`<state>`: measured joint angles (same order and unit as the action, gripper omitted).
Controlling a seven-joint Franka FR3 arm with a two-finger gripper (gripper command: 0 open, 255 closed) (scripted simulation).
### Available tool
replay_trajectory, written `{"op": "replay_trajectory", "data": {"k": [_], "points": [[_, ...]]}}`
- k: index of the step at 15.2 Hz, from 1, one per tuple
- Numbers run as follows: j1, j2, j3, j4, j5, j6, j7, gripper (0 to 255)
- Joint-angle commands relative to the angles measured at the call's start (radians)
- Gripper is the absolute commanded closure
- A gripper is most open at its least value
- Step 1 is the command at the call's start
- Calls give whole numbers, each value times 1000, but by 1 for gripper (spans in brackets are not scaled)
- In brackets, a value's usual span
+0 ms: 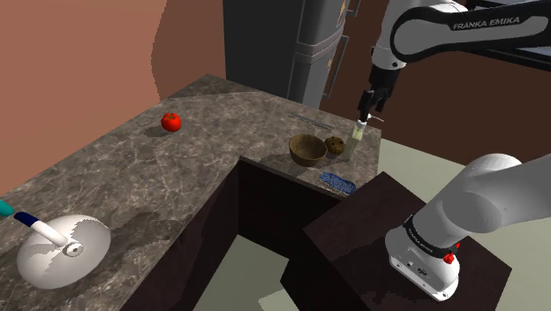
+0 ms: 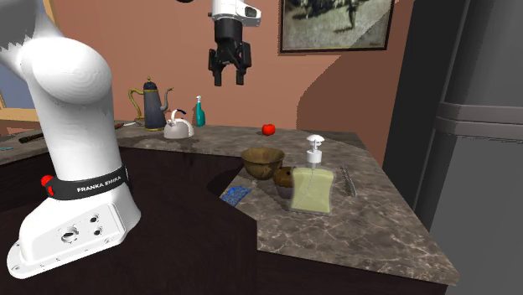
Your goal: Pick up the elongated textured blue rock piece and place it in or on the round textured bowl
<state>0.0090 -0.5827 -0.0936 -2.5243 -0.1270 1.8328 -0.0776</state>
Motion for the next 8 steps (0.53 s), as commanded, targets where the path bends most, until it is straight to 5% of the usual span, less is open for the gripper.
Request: {"op": "replay_trajectory", "data": {"k": [1,8], "points": [[6,58,-5,-24,-5,64,-13,0],[23,270,-20,-88,-21,276,-54,0]]}}
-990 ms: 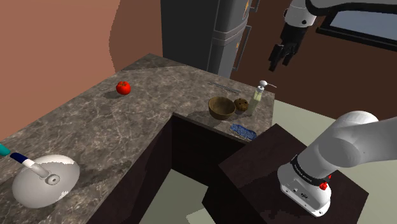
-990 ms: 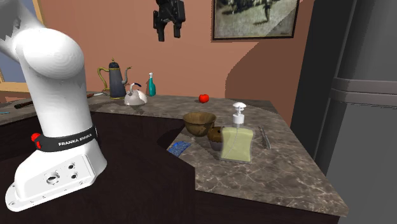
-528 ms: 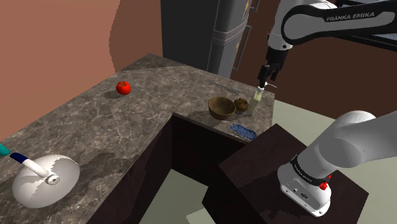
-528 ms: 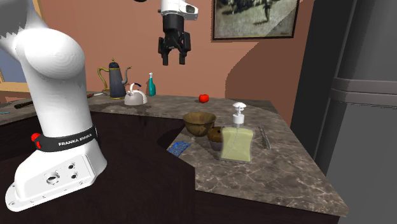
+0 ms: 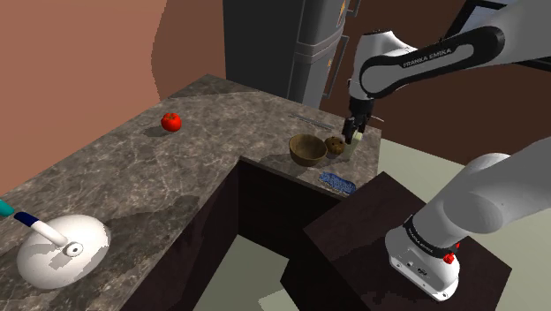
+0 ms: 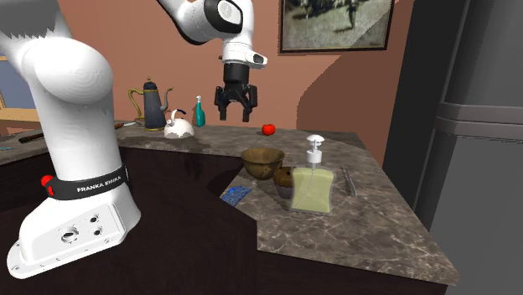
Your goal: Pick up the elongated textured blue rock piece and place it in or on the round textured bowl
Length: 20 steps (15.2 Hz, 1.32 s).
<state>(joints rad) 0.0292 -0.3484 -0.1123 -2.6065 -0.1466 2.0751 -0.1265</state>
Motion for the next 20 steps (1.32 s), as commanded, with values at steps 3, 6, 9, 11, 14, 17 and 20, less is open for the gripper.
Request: {"op": "replay_trajectory", "data": {"k": [3,6,9,11,14,17,20], "points": [[9,144,-4,-16,-8,124,-22,0],[14,261,-5,-15,-13,213,-38,0],[18,384,-3,-3,-19,297,-52,0],[19,469,-1,11,-23,350,-60,0],[19,528,1,17,-28,393,-63,0],[16,566,-3,7,-34,440,-59,0],[13,613,-7,-1,-41,495,-55,0]]}}
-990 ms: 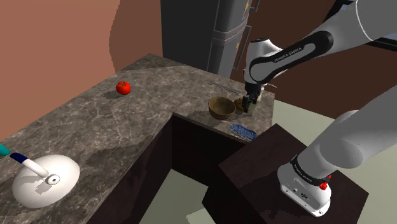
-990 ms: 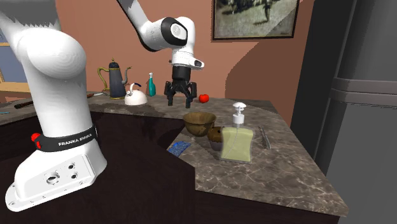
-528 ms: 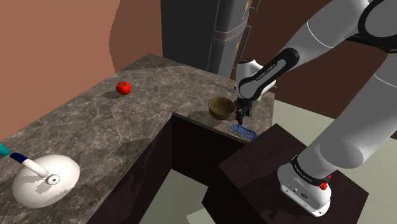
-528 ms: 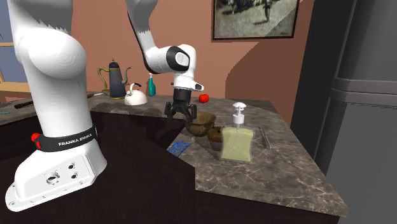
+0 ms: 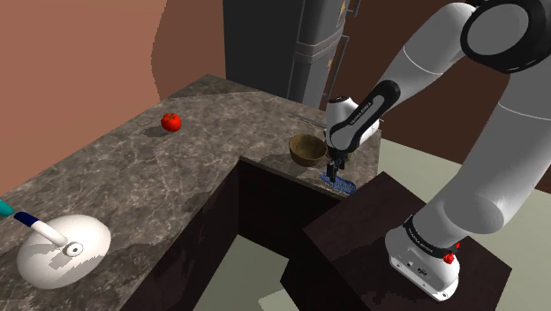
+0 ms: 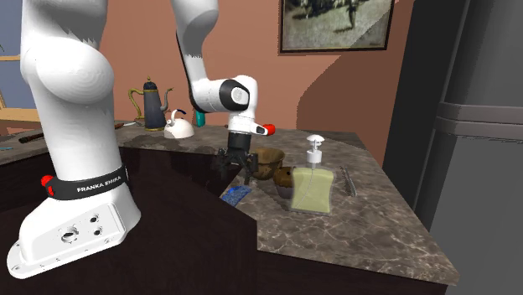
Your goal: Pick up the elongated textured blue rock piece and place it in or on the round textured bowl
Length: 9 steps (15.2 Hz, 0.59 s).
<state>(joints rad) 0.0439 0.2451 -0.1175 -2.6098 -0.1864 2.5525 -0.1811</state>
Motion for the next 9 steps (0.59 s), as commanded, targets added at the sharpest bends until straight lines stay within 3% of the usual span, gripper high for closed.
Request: {"op": "replay_trajectory", "data": {"k": [1,8,9], "points": [[-2,20,-1,3,-2,18,0,0],[-2,19,-1,3,-2,18,0,0],[-2,19,-1,3,-2,18,0,255]]}}
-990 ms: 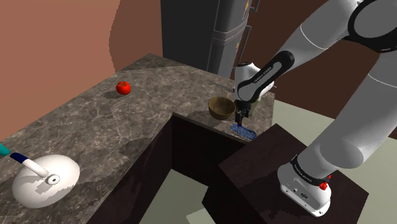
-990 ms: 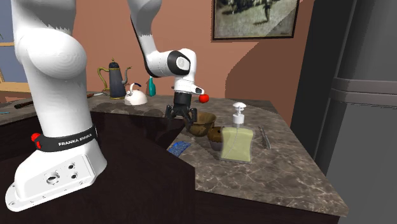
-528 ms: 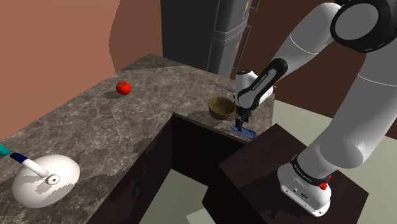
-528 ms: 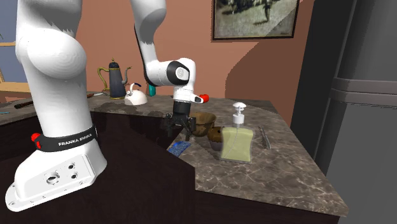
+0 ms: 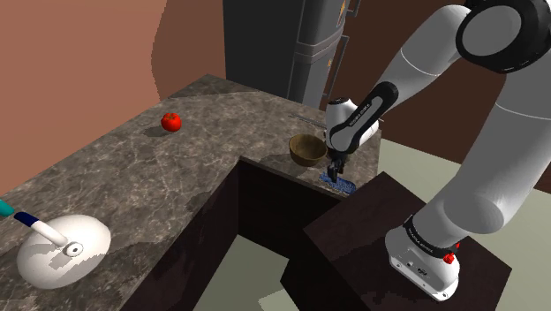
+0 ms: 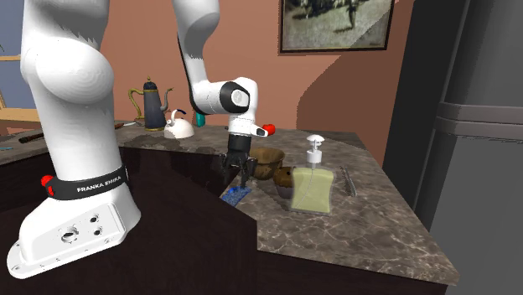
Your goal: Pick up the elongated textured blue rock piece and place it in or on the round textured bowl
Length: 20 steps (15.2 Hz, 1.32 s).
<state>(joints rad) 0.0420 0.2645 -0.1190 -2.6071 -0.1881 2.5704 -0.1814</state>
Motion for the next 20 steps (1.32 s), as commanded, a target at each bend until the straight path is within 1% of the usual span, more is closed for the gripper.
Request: {"op": "replay_trajectory", "data": {"k": [1,9,10,11,12,13,20], "points": [[0,0,0,0,0,0,0,255],[0,0,0,0,0,0,0,255],[0,0,0,0,0,0,0,0],[-39,-66,-8,-110,8,138,-63,0],[-91,-117,-5,-213,47,281,-161,0],[-120,-132,7,-250,80,336,-215,0],[-133,33,19,-221,83,473,-214,0]]}}
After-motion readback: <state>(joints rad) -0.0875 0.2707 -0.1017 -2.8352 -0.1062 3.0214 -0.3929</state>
